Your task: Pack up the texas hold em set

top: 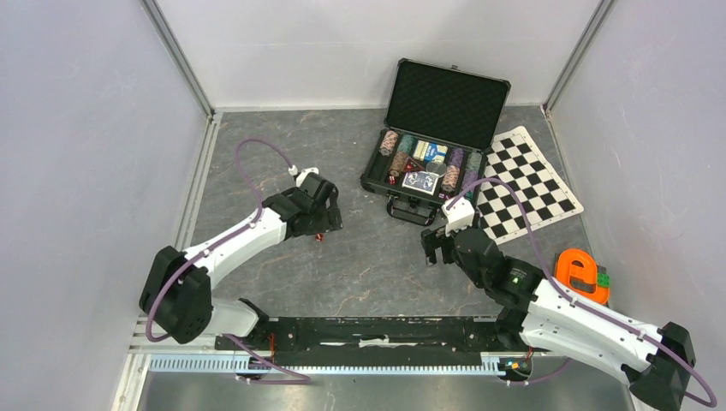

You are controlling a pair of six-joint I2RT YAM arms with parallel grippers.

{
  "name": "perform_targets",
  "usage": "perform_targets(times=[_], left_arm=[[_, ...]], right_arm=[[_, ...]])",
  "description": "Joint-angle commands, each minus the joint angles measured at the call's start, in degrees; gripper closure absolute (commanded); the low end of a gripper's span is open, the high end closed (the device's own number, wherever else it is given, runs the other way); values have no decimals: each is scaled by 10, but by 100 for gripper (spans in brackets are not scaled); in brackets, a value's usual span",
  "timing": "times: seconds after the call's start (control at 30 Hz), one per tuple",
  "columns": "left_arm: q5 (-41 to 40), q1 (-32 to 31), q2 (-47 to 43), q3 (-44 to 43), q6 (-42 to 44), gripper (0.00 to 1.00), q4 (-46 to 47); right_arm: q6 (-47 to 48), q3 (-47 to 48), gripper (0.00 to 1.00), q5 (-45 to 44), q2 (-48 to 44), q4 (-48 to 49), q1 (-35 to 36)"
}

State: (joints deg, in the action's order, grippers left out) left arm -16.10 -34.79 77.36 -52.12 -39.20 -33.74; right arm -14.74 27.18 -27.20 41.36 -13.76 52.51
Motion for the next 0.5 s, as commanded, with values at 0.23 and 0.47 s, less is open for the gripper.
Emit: perform_targets(times=[0.23,0.47], left_arm=[[-15,0,95,-20,-47,22,-13],[-36,8,141,-20,-54,33,15]], right_arm=[[-12,-15,2,-5,-18,26,2],[-15,-20,2,-9,-30,25,2]])
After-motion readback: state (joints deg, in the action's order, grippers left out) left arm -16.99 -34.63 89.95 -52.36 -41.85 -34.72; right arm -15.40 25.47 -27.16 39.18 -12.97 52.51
